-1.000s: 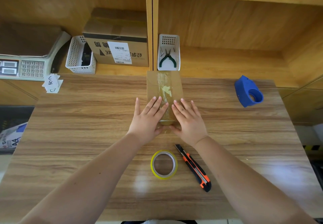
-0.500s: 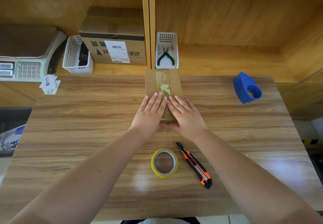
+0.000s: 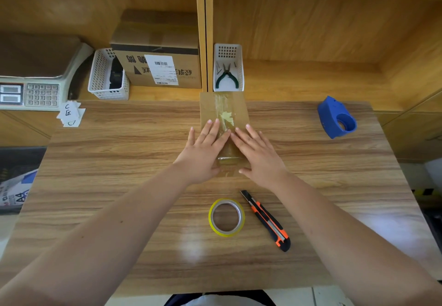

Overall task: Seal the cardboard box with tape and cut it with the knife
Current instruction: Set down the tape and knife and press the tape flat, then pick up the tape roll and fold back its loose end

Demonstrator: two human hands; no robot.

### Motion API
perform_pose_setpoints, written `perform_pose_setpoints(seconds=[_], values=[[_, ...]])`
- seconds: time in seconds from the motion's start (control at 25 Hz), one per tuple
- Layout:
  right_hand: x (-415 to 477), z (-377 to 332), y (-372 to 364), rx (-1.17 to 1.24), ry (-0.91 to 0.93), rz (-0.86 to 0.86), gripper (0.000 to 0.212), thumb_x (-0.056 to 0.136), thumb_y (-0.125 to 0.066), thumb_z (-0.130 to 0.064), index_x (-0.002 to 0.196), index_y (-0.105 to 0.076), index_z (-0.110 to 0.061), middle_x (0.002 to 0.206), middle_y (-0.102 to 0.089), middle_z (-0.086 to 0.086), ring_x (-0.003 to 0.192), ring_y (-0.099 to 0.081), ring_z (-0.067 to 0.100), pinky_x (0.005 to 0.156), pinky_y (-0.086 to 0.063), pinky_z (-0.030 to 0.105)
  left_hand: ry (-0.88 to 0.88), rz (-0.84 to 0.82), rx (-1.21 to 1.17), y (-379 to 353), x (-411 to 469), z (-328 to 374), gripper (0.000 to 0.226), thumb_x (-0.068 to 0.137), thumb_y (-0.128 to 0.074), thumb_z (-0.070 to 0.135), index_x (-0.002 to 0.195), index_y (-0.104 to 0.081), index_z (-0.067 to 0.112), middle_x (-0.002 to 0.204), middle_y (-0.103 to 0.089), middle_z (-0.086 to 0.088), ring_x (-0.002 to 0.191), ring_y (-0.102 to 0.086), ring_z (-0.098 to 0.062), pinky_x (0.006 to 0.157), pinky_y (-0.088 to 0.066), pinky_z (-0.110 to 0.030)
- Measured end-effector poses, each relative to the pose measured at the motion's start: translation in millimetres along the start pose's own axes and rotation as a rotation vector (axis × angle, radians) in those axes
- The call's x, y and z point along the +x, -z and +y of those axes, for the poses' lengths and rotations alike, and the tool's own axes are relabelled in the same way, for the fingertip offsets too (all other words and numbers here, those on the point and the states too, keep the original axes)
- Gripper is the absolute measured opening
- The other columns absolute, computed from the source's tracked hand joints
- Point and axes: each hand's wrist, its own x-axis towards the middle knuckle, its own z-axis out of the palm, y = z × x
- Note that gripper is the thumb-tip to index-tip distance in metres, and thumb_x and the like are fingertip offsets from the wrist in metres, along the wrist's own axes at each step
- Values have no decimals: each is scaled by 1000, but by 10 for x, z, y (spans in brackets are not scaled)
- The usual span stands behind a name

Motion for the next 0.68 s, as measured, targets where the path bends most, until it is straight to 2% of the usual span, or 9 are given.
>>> perform_pose_setpoints(seconds=[0.08,0.12,0.16,0.24,0.32,0.4,0.48,0.68], values=[[-222,-59,51,181,-57,97,75,79,-75,-31,144,-38,-22,145,-46,0,139,-33,22,118,-17,42,9,81,-123,36,-183,18,85,90,-60,40,155,-6,29,164,13,-6,151,12,-26,120,0,-54],[-368,-63,39,259,-88,130,68,77,-77,-33,137,-47,-23,134,-54,-2,128,-43,20,113,-27,41,21,109,-177,25,-298,25,80,90,-60,40,154,-13,31,165,6,-4,151,6,-24,121,-4,-52],[-523,-53,-3,336,-125,124,63,75,-78,-35,131,-52,-25,126,-56,-6,120,-47,16,107,-33,37,39,120,-222,-9,-421,23,76,90,-60,41,153,-18,33,165,0,-2,151,0,-24,121,-8,-49],[-806,-35,-154,484,-229,7,63,71,-81,-37,127,-53,-27,119,-53,-13,115,-47,10,101,-37,30,82,108,-273,-122,-670,11,72,89,-61,44,151,-24,34,164,-9,2,149,-12,-25,116,-21,-45],[-1001,-36,-369,592,-340,-122,72,66,-85,-36,129,-50,-32,122,-52,-15,115,-48,7,103,-40,32,92,70,-267,-276,-857,15,72,89,-60,46,151,-26,34,164,-4,1,147,-16,-28,112,-29,-46],[-1111,-71,-579,673,-440,-173,79,63,-87,-34,131,-48,-37,121,-53,-16,114,-50,5,103,-42,34,64,-15,-216,-442,-935,61,76,90,-59,47,153,-19,33,164,9,-4,150,-5,-29,114,-25,-46],[-1165,-138,-742,715,-488,-205,84,61,-88,-34,133,-45,-41,123,-51,-18,117,-50,4,105,-41,35,29,-101,-172,-590,-924,143,80,91,-57,47,155,-13,30,163,16,-6,151,7,-27,120,-14,-46],[-1160,-276,-888,672,-513,-246,89,64,-87,-32,139,-40,-38,128,-47,-17,122,-46,8,105,-39,31,-13,-163,-197,-825,-786,341,79,91,-56,44,154,-11,28,164,7,-6,150,13,-27,122,-1,-45]])
